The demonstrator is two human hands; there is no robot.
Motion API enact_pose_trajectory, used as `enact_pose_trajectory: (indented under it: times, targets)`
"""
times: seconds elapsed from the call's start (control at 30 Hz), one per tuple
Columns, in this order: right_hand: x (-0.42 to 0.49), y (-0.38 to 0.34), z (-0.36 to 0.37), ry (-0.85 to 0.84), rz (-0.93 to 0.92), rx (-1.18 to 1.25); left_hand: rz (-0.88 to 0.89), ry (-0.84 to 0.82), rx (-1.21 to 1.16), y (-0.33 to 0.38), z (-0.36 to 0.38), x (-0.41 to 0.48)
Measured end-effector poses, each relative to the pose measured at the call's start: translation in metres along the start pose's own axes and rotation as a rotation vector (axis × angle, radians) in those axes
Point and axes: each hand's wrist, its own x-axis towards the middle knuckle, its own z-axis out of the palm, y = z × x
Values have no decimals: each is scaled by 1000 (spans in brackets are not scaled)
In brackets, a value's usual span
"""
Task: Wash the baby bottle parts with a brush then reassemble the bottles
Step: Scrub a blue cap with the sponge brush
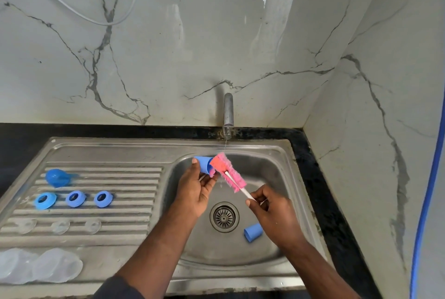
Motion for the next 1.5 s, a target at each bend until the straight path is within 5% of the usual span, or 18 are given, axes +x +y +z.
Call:
enact_pose_trajectory:
  times: [0.23,0.47,0.67,1.0,1.23,1.37,1.5]
  targets:
    - [-4,-4,8,-14,29,-154,45,-47,91,1,-8,0]
    - [-2,-17,7,-10,-170,-485,113,-113,383,6,-24,7]
    - [13,-35,10,56,-152,-715,29,-209,445,9,-27,8]
    - [27,-58,15,-17,-208,-712,-134,-187,97,26,-24,17]
    - [32,-80,34,-142,-88,-702,-158,-231,-58,36,-28,19]
    - [34,-88,36,-59,-103,-493,-80,-282,58,49,-21,20]
    - [29,-86,36,-16,-137,-568,-113,-377,170,62,-22,21]
